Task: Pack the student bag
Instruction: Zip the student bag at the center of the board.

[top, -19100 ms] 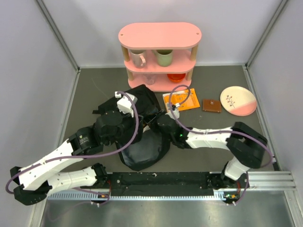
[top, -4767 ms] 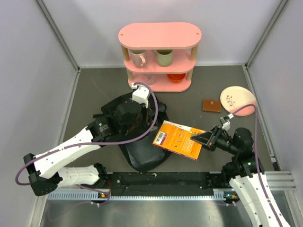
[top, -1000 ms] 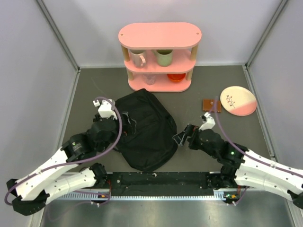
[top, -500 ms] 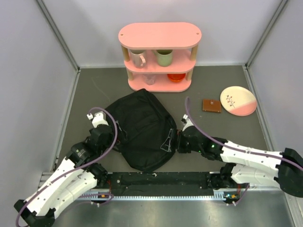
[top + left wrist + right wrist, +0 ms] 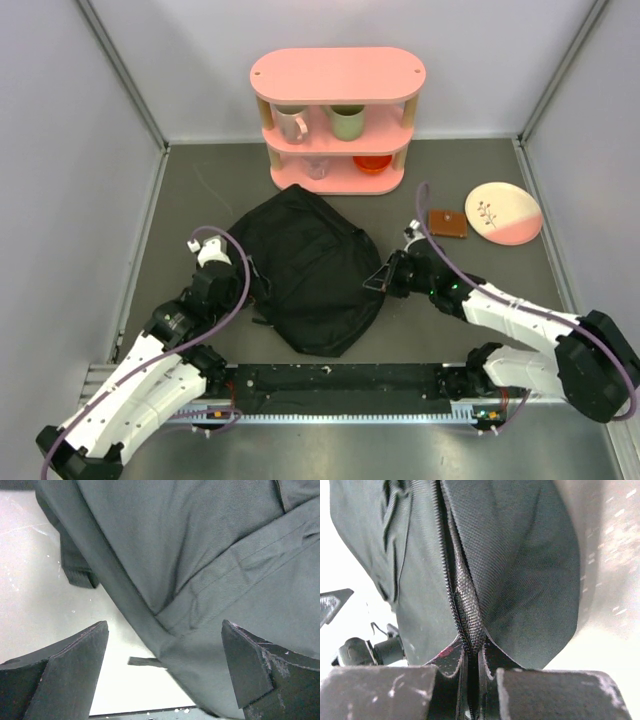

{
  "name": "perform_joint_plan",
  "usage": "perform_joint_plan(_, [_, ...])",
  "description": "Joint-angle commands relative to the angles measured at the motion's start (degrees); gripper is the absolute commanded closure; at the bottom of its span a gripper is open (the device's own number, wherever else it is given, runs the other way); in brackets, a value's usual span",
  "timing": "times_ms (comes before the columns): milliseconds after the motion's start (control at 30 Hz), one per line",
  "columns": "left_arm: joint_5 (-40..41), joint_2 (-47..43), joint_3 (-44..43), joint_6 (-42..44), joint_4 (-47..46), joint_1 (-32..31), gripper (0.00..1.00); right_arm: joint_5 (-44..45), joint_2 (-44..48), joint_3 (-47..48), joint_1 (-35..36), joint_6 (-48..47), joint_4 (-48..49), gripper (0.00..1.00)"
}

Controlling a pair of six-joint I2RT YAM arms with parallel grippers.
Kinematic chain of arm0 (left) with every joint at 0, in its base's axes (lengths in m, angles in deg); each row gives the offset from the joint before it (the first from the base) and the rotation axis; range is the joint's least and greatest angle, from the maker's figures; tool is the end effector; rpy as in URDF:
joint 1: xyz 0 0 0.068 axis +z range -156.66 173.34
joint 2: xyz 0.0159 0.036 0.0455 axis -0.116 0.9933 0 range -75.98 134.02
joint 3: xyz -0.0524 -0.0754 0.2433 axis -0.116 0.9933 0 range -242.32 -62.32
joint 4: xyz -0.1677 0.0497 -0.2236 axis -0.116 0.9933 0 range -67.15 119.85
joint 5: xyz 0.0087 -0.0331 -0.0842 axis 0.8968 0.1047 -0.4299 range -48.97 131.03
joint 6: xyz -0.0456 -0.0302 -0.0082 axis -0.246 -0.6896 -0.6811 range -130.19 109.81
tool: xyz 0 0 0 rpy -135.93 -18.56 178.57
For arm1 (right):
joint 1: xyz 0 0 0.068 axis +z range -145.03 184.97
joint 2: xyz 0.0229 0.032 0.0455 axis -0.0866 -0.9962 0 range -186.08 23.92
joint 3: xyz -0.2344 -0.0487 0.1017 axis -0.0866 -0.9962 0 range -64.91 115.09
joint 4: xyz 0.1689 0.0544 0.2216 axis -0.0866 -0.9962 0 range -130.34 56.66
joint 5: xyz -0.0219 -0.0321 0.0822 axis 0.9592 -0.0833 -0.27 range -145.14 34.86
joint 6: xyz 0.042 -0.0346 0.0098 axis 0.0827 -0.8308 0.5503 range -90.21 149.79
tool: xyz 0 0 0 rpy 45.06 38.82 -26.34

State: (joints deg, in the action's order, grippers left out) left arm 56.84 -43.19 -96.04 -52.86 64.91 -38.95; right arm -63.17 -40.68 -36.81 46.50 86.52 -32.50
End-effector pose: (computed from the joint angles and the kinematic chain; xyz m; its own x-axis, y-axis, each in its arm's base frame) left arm 0.1407 -0.0767 0.2411 -0.6397 -0.3672 -0.6752 -0.1266 0.9168 -0.3786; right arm 0.1871 0.1728 0.1636 -0.8593 0.3449 -0.3776 -0.0420 0.6884 0.7241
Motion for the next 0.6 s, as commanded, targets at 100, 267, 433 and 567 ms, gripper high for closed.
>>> perform_joint_plan(100, [-3.1, 1.2, 2.0, 0.8, -6.6, 0.4, 0.01, -9.0, -4.8, 5.8, -11.9, -9.9, 1.8, 0.95])
perform_joint_plan(267, [-5.6, 1.7, 5.0, -1.4, -9.2, 0.5, 0.01, -7.6, -5.3, 10.7, -13.3, -15.7, -5.0, 0.77])
perform_joint_plan(433, [-7.4, 1.0, 10.6, -3.2, -14.8, 0.5, 0.01, -6.6, 3.6, 9.6, -13.3, -15.2, -9.4, 0.38])
perform_joint_plan(567, [-6.7, 1.6, 12.9, -2.9, -18.2, 0.6, 0.02, -6.4, 14.1, 7.0, -13.2, -13.4, -14.5, 0.32])
